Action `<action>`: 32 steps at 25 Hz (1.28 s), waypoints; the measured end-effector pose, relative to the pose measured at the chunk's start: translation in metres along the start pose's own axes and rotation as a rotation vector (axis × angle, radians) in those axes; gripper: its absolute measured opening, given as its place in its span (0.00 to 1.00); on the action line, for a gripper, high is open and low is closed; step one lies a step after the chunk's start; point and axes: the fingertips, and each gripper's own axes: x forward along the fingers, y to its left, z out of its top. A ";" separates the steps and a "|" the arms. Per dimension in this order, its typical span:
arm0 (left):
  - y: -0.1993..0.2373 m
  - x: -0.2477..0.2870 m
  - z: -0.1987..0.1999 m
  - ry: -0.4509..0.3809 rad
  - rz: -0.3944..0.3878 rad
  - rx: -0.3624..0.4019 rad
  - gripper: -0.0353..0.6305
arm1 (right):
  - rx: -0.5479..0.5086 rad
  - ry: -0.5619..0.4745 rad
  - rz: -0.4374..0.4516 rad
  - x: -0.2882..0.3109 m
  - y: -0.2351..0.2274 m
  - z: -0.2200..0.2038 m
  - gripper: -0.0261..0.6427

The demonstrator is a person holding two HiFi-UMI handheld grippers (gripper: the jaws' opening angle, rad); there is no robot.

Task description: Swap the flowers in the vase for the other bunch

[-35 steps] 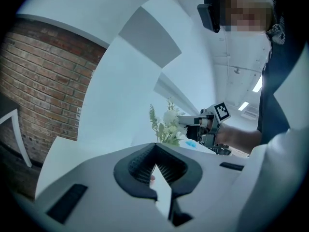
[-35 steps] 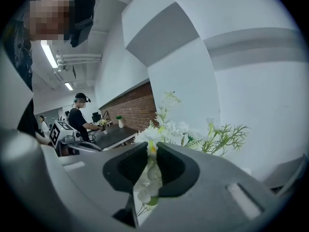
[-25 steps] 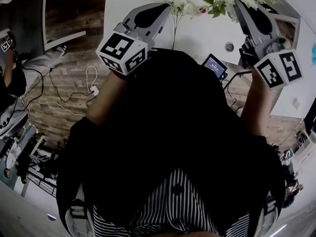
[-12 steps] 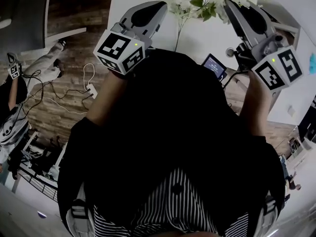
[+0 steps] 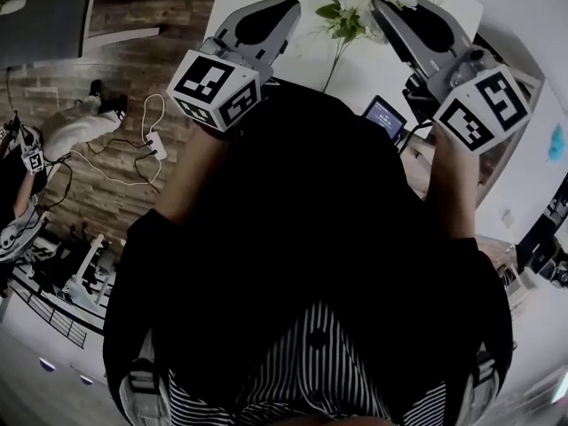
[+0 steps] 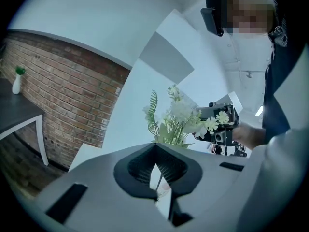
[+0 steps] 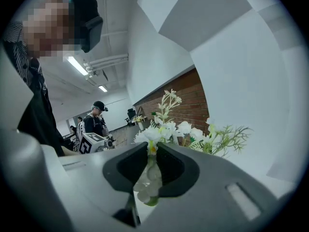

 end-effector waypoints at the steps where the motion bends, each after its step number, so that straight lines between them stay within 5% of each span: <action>1: 0.000 -0.001 0.000 -0.002 0.010 -0.006 0.06 | 0.002 0.006 0.011 0.001 0.000 0.000 0.12; 20: 0.078 -0.057 -0.023 -0.034 0.198 -0.110 0.06 | 0.187 0.210 0.202 0.132 -0.008 -0.063 0.12; 28: 0.093 -0.065 -0.034 -0.035 0.231 -0.159 0.06 | 0.363 0.269 0.232 0.170 -0.031 -0.116 0.12; 32: 0.102 -0.065 -0.037 -0.028 0.241 -0.170 0.06 | 0.419 0.331 0.173 0.188 -0.059 -0.157 0.12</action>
